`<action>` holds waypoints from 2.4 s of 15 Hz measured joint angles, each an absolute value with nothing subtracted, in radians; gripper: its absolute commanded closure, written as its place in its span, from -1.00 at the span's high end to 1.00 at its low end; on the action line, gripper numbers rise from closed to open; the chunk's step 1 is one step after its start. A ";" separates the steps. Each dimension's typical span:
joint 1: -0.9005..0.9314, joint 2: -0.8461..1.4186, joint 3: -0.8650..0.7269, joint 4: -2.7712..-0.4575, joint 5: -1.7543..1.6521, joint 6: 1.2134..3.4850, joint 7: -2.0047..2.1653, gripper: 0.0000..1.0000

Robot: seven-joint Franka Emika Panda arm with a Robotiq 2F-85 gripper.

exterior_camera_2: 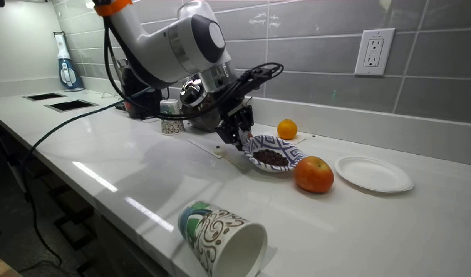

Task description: Place the coffee pod upright

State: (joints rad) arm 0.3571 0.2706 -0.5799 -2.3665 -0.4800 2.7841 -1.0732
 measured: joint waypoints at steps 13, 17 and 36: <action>0.320 0.300 -0.210 -2.246 -1.229 2.129 -0.532 -0.63; 0.208 0.318 -0.089 -2.242 -1.339 2.060 -0.531 -0.70; 0.063 0.423 0.049 -2.199 -1.460 2.163 -0.521 1.00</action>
